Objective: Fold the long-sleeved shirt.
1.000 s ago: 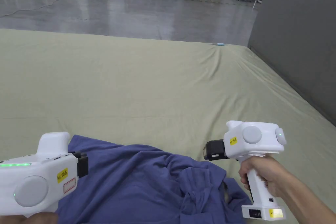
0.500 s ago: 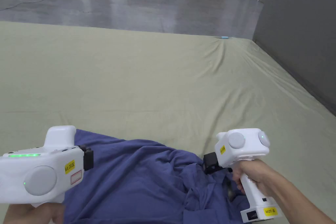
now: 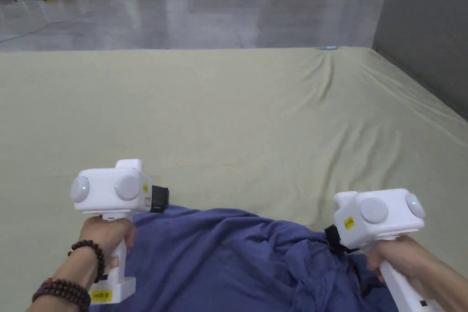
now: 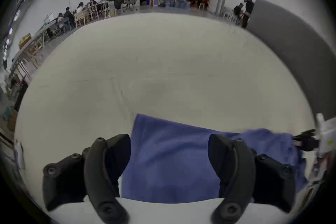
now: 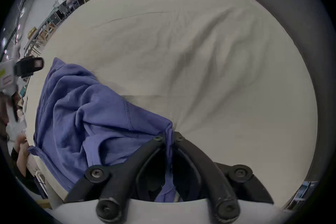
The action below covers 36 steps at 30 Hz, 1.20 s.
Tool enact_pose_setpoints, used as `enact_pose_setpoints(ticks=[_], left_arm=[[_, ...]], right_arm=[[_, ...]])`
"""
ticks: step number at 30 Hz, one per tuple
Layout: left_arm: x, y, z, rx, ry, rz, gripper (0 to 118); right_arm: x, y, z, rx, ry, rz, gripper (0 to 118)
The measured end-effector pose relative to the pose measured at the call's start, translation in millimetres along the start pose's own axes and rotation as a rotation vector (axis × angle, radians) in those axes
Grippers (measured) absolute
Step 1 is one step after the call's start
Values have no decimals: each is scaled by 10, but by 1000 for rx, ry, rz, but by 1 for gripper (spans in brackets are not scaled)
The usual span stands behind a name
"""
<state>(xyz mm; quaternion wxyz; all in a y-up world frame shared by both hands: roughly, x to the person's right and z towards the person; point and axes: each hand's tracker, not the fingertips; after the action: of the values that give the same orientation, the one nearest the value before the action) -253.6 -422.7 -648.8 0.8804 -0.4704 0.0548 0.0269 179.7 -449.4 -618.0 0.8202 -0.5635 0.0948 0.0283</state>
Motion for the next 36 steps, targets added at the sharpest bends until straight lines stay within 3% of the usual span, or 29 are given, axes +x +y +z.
enact_pose_setpoints(ticks=[2,5,7,9,10,12,17,22,25,30,32,36], left_arm=[[29,17,-216,-51,15,-30,87],[86,-65,-361,-99,6,-45,74],[153,-99,-220,-50,15,-60,0],[282,-132,-61,-17,-45,-113,0],[345,-152,-13,-14,52,-163,0],[397,-151,41,-32,9,-242,0],[101,87,628,128,-55,-118,0],[-197,525,1685,353,-61,-109,0],[-323,768,2348,497,-101,-89,0],[-393,1310,3222,677,-41,-74,0],[-424,1577,3500,736,10,-61,0],[-525,2123,3986,815,-29,40,0]], right_arm=[[2,-2,-16,-1,3,4,1],[26,-2,-42,-2,11,-4,1],[37,-3,-61,-2,15,-9,1],[26,-5,-65,-1,12,-13,1],[6,-7,-60,0,6,-9,1],[-44,-18,-19,8,-13,27,1],[-62,185,658,148,31,47,1],[-183,638,1758,361,46,116,1],[-263,964,2395,487,33,144,1],[-439,1625,3366,679,-36,170,1],[-470,1887,3719,757,-44,127,1],[-463,2377,4392,888,-18,33,1]])
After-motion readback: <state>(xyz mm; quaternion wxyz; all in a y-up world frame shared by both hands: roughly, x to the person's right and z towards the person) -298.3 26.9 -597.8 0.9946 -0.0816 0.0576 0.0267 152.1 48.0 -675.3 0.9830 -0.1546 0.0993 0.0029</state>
